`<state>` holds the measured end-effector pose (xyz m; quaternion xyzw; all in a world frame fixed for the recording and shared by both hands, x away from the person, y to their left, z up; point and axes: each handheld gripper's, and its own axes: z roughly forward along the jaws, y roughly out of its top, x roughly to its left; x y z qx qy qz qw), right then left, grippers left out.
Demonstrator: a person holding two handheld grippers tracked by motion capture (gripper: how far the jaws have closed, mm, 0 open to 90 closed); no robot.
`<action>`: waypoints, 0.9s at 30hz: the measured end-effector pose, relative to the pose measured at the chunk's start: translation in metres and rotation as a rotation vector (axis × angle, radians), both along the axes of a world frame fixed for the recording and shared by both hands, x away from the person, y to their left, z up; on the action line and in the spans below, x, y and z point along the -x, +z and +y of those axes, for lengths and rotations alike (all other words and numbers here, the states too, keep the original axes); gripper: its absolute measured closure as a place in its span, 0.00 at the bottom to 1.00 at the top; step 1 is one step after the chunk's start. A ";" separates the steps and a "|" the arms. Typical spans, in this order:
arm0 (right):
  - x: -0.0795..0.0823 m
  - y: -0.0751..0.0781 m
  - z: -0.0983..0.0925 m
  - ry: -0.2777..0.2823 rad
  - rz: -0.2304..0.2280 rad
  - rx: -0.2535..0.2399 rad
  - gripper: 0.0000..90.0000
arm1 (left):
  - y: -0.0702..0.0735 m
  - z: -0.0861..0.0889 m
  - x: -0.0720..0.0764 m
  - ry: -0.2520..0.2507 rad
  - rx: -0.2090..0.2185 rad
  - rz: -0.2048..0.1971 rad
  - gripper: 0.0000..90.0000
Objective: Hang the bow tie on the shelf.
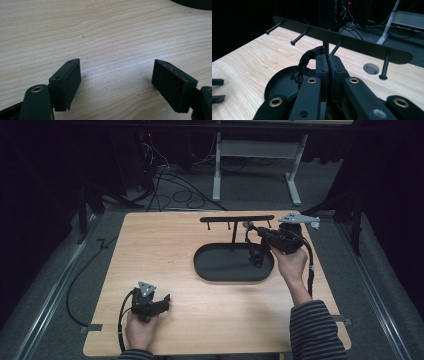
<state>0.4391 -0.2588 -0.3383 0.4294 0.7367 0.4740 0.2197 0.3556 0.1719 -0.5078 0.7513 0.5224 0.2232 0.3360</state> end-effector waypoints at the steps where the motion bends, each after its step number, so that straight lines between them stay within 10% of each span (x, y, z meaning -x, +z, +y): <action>1: -0.003 0.002 0.002 -0.005 0.003 0.004 0.99 | 0.000 0.000 0.000 0.000 0.000 0.000 0.26; 27: -0.041 -0.011 0.007 -0.084 0.056 0.020 0.98 | 0.000 0.000 0.000 -0.001 0.000 -0.001 0.26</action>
